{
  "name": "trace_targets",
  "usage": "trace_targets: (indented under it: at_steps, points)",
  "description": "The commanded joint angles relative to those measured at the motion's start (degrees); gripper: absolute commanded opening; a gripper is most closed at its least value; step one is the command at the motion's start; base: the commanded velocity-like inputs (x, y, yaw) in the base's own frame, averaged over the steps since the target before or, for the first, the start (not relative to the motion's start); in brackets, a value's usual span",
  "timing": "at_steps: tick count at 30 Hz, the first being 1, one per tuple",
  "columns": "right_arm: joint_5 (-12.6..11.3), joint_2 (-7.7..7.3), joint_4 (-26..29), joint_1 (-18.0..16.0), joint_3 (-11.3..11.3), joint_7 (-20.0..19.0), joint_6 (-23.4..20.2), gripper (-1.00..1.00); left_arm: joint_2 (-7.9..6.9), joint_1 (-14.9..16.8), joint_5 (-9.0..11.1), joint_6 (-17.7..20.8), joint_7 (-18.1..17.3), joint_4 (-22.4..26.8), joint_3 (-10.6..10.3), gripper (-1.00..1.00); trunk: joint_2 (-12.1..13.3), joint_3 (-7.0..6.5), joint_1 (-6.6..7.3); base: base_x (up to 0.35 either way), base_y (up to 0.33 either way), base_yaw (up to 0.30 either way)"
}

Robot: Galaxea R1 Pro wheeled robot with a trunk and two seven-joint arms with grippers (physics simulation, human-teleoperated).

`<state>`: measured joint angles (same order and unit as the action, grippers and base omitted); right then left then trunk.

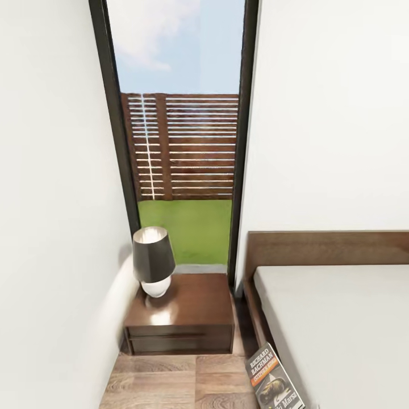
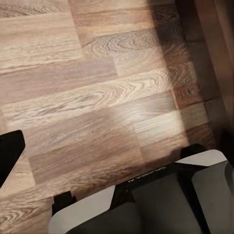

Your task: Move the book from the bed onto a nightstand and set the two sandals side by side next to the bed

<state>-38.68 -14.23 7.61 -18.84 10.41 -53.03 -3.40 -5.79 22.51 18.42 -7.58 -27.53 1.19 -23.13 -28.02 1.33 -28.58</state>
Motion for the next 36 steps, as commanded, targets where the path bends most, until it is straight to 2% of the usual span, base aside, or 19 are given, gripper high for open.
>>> trace_targets:
  at_steps: [1, 10, 19, 36]
  points:
    - [-0.7, -0.04, 0.0, -0.1, 0.2, -0.1, -0.4, -1.00, -0.01, 0.1, 0.4, -0.2, -0.2, -0.1, -0.5, 1.00, -0.1, 0.12, -0.06, 0.331, 0.000, 0.000]
    - [-0.7, -0.02, 0.0, -0.1, 0.2, -0.1, -0.4, -1.00, -0.01, 0.0, 0.4, -0.2, -0.2, -0.1, -0.5, 1.00, -0.1, 0.12, -0.06, 0.320, 0.000, 0.000]
    - [-0.6, -0.01, 0.0, 0.0, 0.2, -0.1, -0.4, -1.00, -0.01, 0.0, 0.4, -0.2, -0.2, 0.0, -0.5, 1.00, -0.1, 0.12, -0.06, 0.120, 0.000, 0.000]
    - [-0.6, -0.01, 0.0, -0.1, 0.2, -0.1, -0.3, -1.00, -0.01, 0.0, 0.4, -0.2, -0.2, 0.0, -0.5, 1.00, -0.1, 0.12, -0.06, 0.323, 0.000, 0.000]
